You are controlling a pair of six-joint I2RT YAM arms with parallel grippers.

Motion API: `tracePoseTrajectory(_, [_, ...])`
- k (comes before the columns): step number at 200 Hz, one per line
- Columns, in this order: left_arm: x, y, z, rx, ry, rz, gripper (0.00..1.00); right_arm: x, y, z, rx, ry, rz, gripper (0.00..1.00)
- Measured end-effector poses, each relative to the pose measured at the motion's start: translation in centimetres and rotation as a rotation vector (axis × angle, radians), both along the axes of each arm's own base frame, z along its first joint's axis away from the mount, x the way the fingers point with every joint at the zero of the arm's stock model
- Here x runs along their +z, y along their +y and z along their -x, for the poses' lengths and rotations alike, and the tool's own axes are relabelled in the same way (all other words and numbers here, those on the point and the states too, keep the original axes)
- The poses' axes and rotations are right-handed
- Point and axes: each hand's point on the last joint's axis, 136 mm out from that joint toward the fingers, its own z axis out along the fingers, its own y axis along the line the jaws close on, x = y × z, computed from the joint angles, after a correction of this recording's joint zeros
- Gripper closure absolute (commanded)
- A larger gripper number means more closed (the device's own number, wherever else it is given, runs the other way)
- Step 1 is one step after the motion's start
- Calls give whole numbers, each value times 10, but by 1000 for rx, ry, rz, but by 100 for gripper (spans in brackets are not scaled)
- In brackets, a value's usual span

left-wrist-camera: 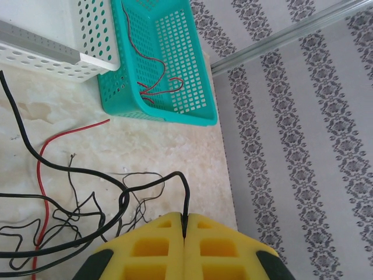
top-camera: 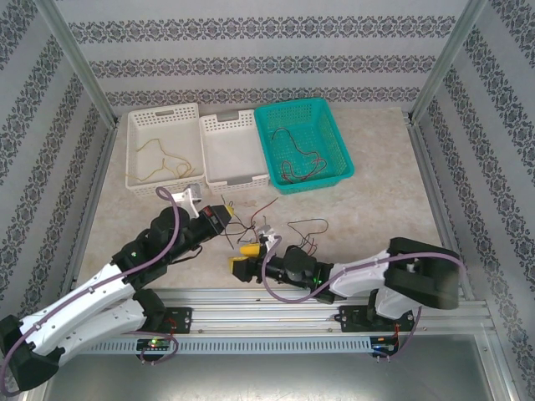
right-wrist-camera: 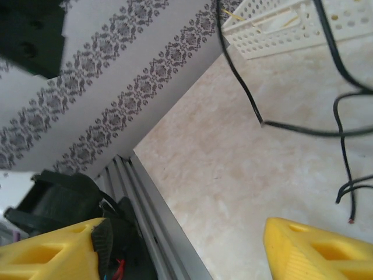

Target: Untangle the cables

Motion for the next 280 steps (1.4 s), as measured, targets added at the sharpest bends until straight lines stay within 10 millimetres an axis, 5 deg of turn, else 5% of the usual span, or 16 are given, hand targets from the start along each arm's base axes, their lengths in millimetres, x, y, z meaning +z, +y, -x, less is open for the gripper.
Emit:
tracePoseTrajectory(38, [18, 0, 0, 23, -54, 114, 100, -19, 17, -5, -25, 69, -44, 26])
tracePoseTrajectory(87, [25, -7, 8, 15, -87, 202, 100, 23, 37, -10, -44, 12, -174, 24])
tracePoseTrajectory(130, [33, -8, 12, 21, -118, 247, 100, 31, 40, -20, -94, 1, -202, 24])
tracePoseTrajectory(239, [51, -16, 27, 8, -162, 308, 100, 27, -1, -53, -329, -12, -190, 26])
tracePoseTrajectory(265, [51, -17, 28, 9, -163, 308, 100, 33, -6, -60, -355, -16, -205, 32])
tracePoseTrajectory(280, [50, -19, 28, 7, -160, 305, 100, 34, -8, -62, -367, -17, -208, 43])
